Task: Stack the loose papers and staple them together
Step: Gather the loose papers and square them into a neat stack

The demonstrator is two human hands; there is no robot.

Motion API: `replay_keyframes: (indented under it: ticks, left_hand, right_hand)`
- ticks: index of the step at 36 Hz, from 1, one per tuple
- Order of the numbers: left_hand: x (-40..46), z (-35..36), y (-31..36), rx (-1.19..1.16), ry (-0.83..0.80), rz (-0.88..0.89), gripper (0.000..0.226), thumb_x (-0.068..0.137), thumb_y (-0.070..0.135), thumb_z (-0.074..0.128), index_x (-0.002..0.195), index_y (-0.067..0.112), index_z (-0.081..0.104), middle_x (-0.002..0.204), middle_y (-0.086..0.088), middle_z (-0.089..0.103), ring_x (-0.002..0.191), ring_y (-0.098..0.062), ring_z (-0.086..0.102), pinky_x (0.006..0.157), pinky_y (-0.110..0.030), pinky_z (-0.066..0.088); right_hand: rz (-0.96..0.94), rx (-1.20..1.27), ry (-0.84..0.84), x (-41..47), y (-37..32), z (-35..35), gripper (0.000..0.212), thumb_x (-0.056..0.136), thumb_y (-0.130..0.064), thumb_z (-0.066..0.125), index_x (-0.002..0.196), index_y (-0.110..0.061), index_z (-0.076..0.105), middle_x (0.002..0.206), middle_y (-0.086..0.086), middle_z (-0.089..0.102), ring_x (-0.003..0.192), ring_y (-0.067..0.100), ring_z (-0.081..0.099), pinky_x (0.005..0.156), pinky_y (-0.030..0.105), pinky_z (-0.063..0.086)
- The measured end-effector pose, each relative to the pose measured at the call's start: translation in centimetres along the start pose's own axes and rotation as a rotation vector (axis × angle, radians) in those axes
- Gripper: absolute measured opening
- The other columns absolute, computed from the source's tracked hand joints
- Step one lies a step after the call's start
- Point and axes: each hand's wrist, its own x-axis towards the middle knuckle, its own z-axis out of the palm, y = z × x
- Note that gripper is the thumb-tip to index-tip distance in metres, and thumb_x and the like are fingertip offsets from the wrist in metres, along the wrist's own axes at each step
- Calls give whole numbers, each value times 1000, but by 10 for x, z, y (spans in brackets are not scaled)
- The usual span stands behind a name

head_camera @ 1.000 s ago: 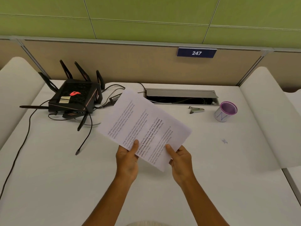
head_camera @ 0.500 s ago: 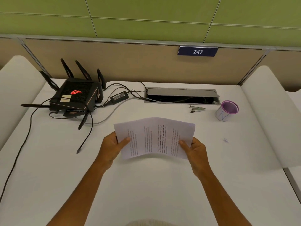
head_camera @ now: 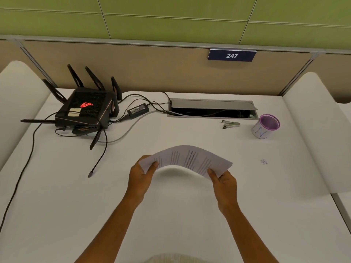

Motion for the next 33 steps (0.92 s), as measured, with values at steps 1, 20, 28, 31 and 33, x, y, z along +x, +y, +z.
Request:
replay_keyframes:
  ticks: [1, 20, 28, 31, 33]
  left_hand:
    - [0, 0, -1, 0, -4, -3, 21, 102, 16, 72, 113, 34, 71, 111, 9, 77, 102, -2, 73, 83, -12, 58]
    - [-8, -7, -3, -220, 141, -264, 34, 100, 22, 74, 134, 23, 69, 121, 6, 79, 109, -19, 75, 78, -31, 59]
    - [-41, 25, -11, -561, 70, -436, 42, 98, 14, 74, 137, 26, 68, 124, 3, 81, 114, -22, 76, 86, -40, 63]
    - [-41, 21, -16, -530, 60, -443, 45, 95, 9, 76, 136, 26, 68, 124, 3, 81, 115, -22, 75, 80, -36, 65]
    - [-34, 9, -18, -515, 71, -430, 43, 95, 8, 77, 134, 22, 69, 123, 0, 81, 115, -24, 75, 78, -34, 66]
  right_hand:
    - [0, -7, -6, 0, 1, 0, 25, 97, -19, 73, 122, -18, 71, 110, -3, 78, 102, 12, 73, 88, 26, 59]
    - [204, 383, -347, 5, -34, -20, 41, 92, -15, 71, 131, -4, 66, 127, 20, 73, 119, 40, 69, 101, 57, 57]
    - [202, 343, -215, -21, -32, 26, 38, 98, -12, 70, 135, -19, 66, 123, 6, 77, 113, 29, 74, 90, 52, 63]
    - [187, 280, -178, -21, -37, 28, 37, 99, -12, 69, 134, -24, 65, 120, 0, 78, 106, 22, 76, 82, 46, 66]
    - [159, 203, -177, -18, -42, 24, 31, 99, -12, 69, 128, -23, 67, 117, 1, 78, 101, 20, 78, 79, 44, 66]
